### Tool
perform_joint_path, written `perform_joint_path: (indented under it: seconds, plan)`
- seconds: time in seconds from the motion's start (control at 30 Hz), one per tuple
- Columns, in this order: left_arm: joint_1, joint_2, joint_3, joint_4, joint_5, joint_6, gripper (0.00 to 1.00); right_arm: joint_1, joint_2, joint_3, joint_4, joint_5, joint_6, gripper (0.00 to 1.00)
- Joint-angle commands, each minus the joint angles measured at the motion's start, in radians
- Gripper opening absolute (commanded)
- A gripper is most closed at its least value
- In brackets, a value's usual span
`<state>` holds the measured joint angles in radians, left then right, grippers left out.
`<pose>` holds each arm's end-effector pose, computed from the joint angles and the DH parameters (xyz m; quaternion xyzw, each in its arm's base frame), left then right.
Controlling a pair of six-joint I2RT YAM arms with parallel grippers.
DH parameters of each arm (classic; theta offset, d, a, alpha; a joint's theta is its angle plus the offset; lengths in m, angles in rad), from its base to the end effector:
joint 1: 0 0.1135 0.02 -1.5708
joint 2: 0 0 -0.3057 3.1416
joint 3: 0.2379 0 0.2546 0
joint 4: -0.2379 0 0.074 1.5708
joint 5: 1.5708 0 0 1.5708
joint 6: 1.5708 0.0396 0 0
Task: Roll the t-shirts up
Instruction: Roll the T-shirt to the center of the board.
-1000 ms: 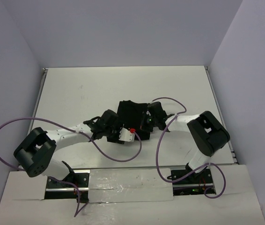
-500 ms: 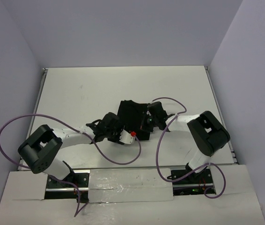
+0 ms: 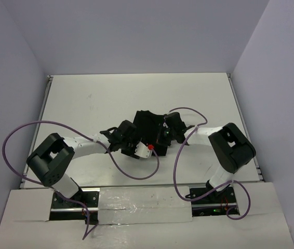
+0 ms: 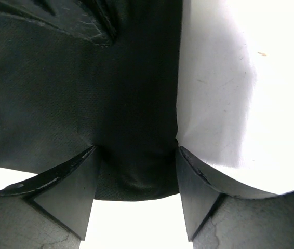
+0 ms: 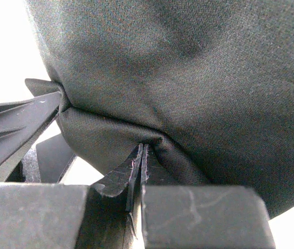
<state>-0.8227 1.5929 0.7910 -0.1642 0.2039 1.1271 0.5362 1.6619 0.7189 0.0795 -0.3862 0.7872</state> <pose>0.2023 -0.2298 0.1902 0.8030 0.5079 -0.0511 0.3075 0.2620 0.1730 0.1688 0.0493 0.9218 0.3509 0.1575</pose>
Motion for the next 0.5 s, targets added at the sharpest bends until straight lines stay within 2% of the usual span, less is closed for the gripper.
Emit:
perform_joint_path:
  seconds: [0.0,0.03,0.07,0.1,0.17,0.2,0.33,0.47]
  plan:
    - [-0.004,0.055,-0.033,-0.151,0.046,0.002,0.68,-0.005,-0.033,0.028,-0.063,0.029,-0.039,0.0]
    - [-0.006,0.064,-0.032,-0.138,0.029,-0.013,0.64,-0.007,-0.033,0.031,-0.066,0.027,-0.04,0.0]
    - [-0.004,0.076,-0.02,-0.127,0.002,-0.048,0.54,-0.005,-0.036,0.031,-0.067,0.027,-0.045,0.0]
    - [-0.004,0.102,-0.012,-0.094,-0.015,-0.073,0.28,-0.005,-0.037,0.031,-0.069,0.027,-0.045,0.0]
    - [0.002,0.119,0.013,-0.064,-0.029,-0.131,0.05,-0.007,-0.053,0.028,-0.07,0.023,-0.055,0.0]
    - [0.005,0.125,0.025,-0.063,-0.02,-0.148,0.0,-0.005,-0.06,0.028,-0.075,0.02,-0.063,0.0]
    - [0.026,0.131,0.138,-0.197,0.081,-0.211,0.0,-0.005,-0.164,0.027,-0.084,0.02,-0.153,0.0]
    - [0.092,0.153,0.278,-0.417,0.247,-0.277,0.0,-0.005,-0.319,0.025,-0.125,-0.008,-0.301,0.17]
